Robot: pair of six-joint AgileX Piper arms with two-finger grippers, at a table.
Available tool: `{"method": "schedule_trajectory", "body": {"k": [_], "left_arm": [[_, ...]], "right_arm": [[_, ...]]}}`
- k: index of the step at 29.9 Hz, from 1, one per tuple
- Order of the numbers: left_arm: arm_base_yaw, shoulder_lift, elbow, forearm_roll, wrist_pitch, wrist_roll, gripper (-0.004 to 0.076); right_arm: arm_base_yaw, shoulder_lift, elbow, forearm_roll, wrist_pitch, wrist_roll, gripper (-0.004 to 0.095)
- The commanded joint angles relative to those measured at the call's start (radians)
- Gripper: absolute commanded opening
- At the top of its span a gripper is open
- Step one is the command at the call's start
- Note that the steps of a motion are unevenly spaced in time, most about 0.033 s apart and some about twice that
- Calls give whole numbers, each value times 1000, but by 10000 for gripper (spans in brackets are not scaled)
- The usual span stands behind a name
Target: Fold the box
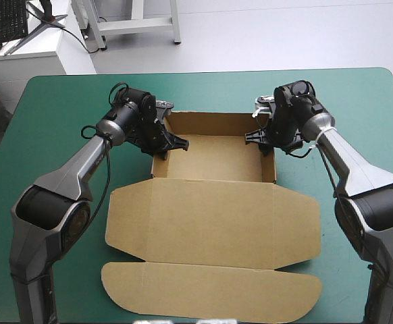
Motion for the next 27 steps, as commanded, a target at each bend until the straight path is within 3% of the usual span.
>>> {"method": "schedule_trajectory", "body": {"k": [1, 4, 7, 17, 27], "left_arm": [[-5, -54, -29, 9, 54, 9, 278], [-5, -54, -31, 9, 54, 9, 389], [-5, -56, -43, 9, 54, 9, 443], [-5, -56, -140, 5, 54, 9, 444], [-5, -69, -285, 5, 54, 9, 444]], "right_arm": [[-4, -53, -28, -19, 22, 23, 604], [-4, -53, -28, -13, 22, 45, 604], [-4, -53, -28, 23, 22, 45, 603], [-4, -54, -36, 47, 22, 43, 603], [-4, -82, -212, 83, 22, 47, 601]]}}
